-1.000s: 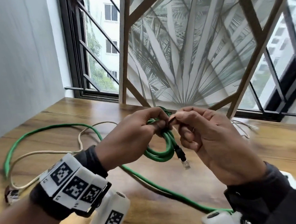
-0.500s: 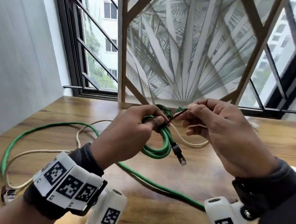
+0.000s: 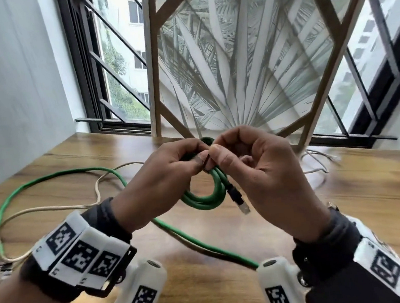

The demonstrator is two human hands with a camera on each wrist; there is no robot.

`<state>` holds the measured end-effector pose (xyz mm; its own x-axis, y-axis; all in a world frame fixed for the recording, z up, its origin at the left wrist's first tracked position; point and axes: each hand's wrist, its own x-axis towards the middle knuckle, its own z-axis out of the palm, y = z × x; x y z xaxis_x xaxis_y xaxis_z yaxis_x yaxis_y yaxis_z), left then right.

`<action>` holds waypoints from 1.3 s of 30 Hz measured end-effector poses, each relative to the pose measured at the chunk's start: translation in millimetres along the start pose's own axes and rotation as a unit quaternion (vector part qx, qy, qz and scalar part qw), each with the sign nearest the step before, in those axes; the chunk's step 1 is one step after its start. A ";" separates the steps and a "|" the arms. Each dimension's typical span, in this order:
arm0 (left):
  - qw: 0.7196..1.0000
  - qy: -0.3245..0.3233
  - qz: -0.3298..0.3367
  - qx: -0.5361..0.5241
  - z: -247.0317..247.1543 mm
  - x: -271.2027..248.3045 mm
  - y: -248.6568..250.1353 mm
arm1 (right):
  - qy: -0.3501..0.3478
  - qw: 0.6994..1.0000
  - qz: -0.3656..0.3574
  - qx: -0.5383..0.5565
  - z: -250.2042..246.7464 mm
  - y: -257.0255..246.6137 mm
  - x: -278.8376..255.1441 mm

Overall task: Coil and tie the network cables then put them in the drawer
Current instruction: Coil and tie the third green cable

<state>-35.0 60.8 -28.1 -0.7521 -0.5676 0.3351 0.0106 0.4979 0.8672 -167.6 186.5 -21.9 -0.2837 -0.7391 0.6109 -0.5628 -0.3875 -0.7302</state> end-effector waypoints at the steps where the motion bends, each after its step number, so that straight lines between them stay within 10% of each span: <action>1: 0.999 -0.006 -0.009 -0.037 0.2 -0.3 1.4 | -0.002 1.000 -0.018 -0.023 -1.3 1.4 0.1; 7: 0.971 -0.050 -0.095 -0.213 -2.6 -0.3 8.4 | -0.023 0.998 -0.058 -0.024 -7.5 -1.0 1.8; 11: 0.960 -0.043 -0.079 -0.265 -8.9 3.8 7.4 | 0.075 0.982 0.097 0.146 -19.4 -1.0 9.2; 23: 0.948 -0.053 -0.078 -0.303 -10.5 3.5 11.1 | -0.046 0.896 0.309 0.316 -6.9 8.6 7.9; 33: 0.967 -0.072 0.102 -0.221 -10.5 4.5 8.2 | -0.084 0.837 0.310 0.443 -4.7 13.1 3.6; 39: 0.964 -0.071 0.188 -0.174 -8.8 2.9 5.1 | -0.082 0.877 0.274 0.386 1.5 11.5 1.3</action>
<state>-31.4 55.9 -19.5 -0.7342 -0.2820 0.6176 0.5020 0.3868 0.7735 -173.3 180.2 -29.9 -0.1974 -0.9754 0.0983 0.3334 -0.1611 -0.9289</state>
